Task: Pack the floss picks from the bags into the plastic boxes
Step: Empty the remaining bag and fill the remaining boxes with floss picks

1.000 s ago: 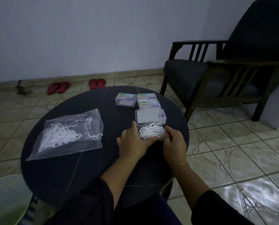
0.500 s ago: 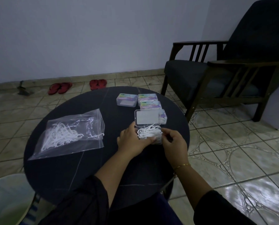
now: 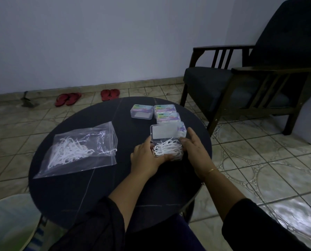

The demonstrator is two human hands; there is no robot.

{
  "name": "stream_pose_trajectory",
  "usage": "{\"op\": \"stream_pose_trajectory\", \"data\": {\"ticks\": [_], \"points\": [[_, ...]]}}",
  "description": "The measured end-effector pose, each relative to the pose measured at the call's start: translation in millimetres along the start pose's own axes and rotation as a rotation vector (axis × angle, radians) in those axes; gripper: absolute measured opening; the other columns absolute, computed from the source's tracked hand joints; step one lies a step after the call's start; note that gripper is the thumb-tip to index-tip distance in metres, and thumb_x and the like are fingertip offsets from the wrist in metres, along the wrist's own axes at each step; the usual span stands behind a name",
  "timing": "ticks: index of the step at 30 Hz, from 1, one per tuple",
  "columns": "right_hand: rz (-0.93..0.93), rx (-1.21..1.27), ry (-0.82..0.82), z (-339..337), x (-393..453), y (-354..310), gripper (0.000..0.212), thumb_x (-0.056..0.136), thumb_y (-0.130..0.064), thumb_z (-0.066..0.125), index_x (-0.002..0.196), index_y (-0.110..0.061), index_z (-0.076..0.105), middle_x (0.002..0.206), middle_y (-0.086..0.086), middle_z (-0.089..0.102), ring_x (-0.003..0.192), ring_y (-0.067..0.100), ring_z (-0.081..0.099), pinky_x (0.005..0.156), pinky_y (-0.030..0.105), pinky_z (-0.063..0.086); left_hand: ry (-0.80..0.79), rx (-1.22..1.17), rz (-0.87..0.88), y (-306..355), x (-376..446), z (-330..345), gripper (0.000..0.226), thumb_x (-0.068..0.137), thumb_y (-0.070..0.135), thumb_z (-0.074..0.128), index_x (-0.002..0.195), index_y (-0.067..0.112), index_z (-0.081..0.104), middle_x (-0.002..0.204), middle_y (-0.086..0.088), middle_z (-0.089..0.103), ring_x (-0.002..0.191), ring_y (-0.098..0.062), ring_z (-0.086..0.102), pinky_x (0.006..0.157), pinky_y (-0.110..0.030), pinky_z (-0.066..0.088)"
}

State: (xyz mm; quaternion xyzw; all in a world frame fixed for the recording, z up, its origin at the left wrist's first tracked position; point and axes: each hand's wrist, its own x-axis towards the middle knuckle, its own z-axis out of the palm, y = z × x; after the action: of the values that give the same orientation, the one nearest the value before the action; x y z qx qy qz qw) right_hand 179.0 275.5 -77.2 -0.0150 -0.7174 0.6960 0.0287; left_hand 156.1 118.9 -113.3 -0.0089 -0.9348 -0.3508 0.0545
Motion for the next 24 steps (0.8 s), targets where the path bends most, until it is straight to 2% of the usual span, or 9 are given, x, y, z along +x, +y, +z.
{"op": "stream_pose_trajectory", "data": {"ticks": [2, 5, 8, 11, 15, 17, 19, 21, 24], "points": [[-0.005, -0.015, -0.035, -3, -2, -2, 0.03, 0.1, -0.029, 0.044, 0.118, -0.051, 0.034, 0.099, -0.03, 0.053, 0.082, -0.016, 0.058, 0.066, 0.003, 0.043, 0.041, -0.031, 0.004, 0, -3, 1, 0.09, 0.062, 0.068, 0.07, 0.137, 0.03, 0.036, 0.128, 0.011, 0.055, 0.124, -0.018, 0.041, 0.097, -0.036, 0.029], [-0.007, -0.111, -0.043, -6, -1, 5, 0.043, 0.097, -0.043, 0.044, 0.138, -0.042, 0.034, 0.125, -0.019, 0.052, 0.103, -0.007, 0.054, 0.082, 0.01, 0.04, 0.072, -0.053, 0.005, 1, -5, 0, 0.091, 0.065, 0.06, 0.074, 0.14, 0.025, 0.036, 0.132, 0.007, 0.053, 0.124, -0.017, 0.041, 0.099, -0.035, 0.027], [-0.019, -0.229, -0.052, -7, -5, 6, 0.041, 0.096, -0.029, 0.052, 0.136, -0.024, 0.047, 0.102, -0.021, 0.053, 0.084, -0.014, 0.053, 0.067, 0.0, 0.041, 0.069, -0.069, 0.019, 2, -7, -1, 0.088, 0.068, 0.056, 0.075, 0.141, 0.027, 0.035, 0.132, 0.006, 0.053, 0.123, -0.017, 0.042, 0.097, -0.031, 0.026], [-0.064, -0.429, -0.01, -8, -6, 11, 0.043, 0.091, -0.028, 0.06, 0.133, -0.022, 0.052, 0.109, -0.004, 0.052, 0.084, -0.003, 0.051, 0.069, 0.002, 0.039, 0.016, -0.075, 0.031, -4, -7, 0, 0.086, 0.071, 0.061, 0.069, 0.143, 0.038, 0.03, 0.134, 0.003, 0.051, 0.122, -0.02, 0.043, 0.095, -0.03, 0.026], [-0.069, -0.469, 0.01, -9, -6, 15, 0.04, 0.091, -0.027, 0.061, 0.13, -0.026, 0.055, 0.111, -0.004, 0.05, 0.085, -0.002, 0.05, 0.078, 0.009, 0.039, -0.132, -0.213, 0.002, -15, -3, -7, 0.077, 0.074, 0.059, 0.068, 0.138, 0.054, 0.026, 0.139, -0.002, 0.046, 0.127, -0.021, 0.043, 0.109, -0.037, 0.032], [-0.069, -0.48, 0.004, -9, -6, 16, 0.035, 0.09, -0.024, 0.062, 0.125, -0.027, 0.059, 0.114, -0.004, 0.051, 0.091, 0.0, 0.05, 0.083, 0.011, 0.042, -0.172, -0.261, 0.023, -17, -4, -14, 0.07, 0.08, 0.046, 0.069, 0.139, 0.047, 0.032, 0.141, -0.002, 0.042, 0.128, -0.014, 0.04, 0.104, -0.023, 0.031], [-0.065, -0.471, -0.002, -9, -6, 17, 0.031, 0.09, -0.02, 0.063, 0.12, -0.026, 0.062, 0.119, -0.005, 0.053, 0.096, 0.0, 0.051, 0.077, 0.004, 0.039, -0.19, -0.247, 0.047, -16, -5, -18, 0.067, 0.083, 0.035, 0.069, 0.141, 0.037, 0.036, 0.139, -0.002, 0.042, 0.12, -0.006, 0.038, 0.093, -0.011, 0.027], [-0.067, -0.459, -0.001, -8, -7, 18, 0.03, 0.089, -0.017, 0.063, 0.118, -0.023, 0.064, 0.121, -0.005, 0.055, 0.098, 0.0, 0.051, 0.077, 0.002, 0.038, -0.179, -0.222, 0.058, -17, -5, -19, 0.068, 0.082, 0.034, 0.071, 0.141, 0.035, 0.037, 0.138, -0.004, 0.044, 0.119, -0.006, 0.041, 0.092, -0.012, 0.029], [-0.079, -0.479, 0.014, -8, -8, 18, 0.03, 0.088, -0.014, 0.065, 0.118, -0.018, 0.065, 0.125, -0.002, 0.057, 0.104, 0.001, 0.05, 0.091, 0.011, 0.037, -0.193, -0.151, 0.065, -17, -6, -18, 0.071, 0.083, 0.039, 0.068, 0.143, 0.038, 0.03, 0.131, -0.005, 0.047, 0.12, -0.016, 0.047, 0.093, -0.016, 0.031]]}}
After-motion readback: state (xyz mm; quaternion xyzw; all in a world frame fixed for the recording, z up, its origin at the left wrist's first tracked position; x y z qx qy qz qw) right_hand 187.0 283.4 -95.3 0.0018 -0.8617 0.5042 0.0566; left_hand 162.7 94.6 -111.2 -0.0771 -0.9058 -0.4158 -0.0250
